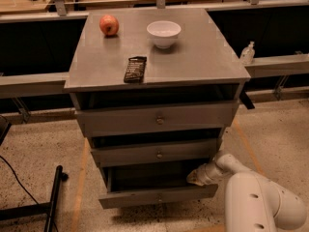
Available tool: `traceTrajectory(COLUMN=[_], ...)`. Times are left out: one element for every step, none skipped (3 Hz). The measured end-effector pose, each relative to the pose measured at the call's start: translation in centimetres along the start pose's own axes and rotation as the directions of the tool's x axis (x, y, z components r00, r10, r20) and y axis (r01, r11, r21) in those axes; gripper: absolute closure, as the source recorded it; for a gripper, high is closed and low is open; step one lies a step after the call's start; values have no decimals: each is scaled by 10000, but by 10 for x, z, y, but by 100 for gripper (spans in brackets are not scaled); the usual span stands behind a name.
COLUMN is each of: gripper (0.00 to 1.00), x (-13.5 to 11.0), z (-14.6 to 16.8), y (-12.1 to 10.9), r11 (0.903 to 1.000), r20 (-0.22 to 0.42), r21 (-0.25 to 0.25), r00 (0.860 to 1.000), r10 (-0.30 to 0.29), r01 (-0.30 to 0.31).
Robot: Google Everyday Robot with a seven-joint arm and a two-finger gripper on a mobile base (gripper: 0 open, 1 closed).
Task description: Open bottom drawer
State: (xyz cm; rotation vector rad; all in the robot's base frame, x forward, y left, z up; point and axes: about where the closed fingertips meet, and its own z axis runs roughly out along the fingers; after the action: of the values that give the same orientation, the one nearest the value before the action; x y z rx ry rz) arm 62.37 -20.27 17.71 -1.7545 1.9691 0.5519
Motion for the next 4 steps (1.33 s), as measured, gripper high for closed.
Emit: traceTrajectory(gripper=[100, 100, 100, 100], x=[0, 0, 0, 0], z=[0, 0, 0, 0], y=[0, 0, 0, 0], r11=[10000, 10000, 10000, 10000], r20=[1, 3, 5, 7], r21=[-1, -2, -2, -2], r00=[10000, 10000, 10000, 10000], r10=[1, 2, 2, 3], r01=[-1, -2, -2, -3])
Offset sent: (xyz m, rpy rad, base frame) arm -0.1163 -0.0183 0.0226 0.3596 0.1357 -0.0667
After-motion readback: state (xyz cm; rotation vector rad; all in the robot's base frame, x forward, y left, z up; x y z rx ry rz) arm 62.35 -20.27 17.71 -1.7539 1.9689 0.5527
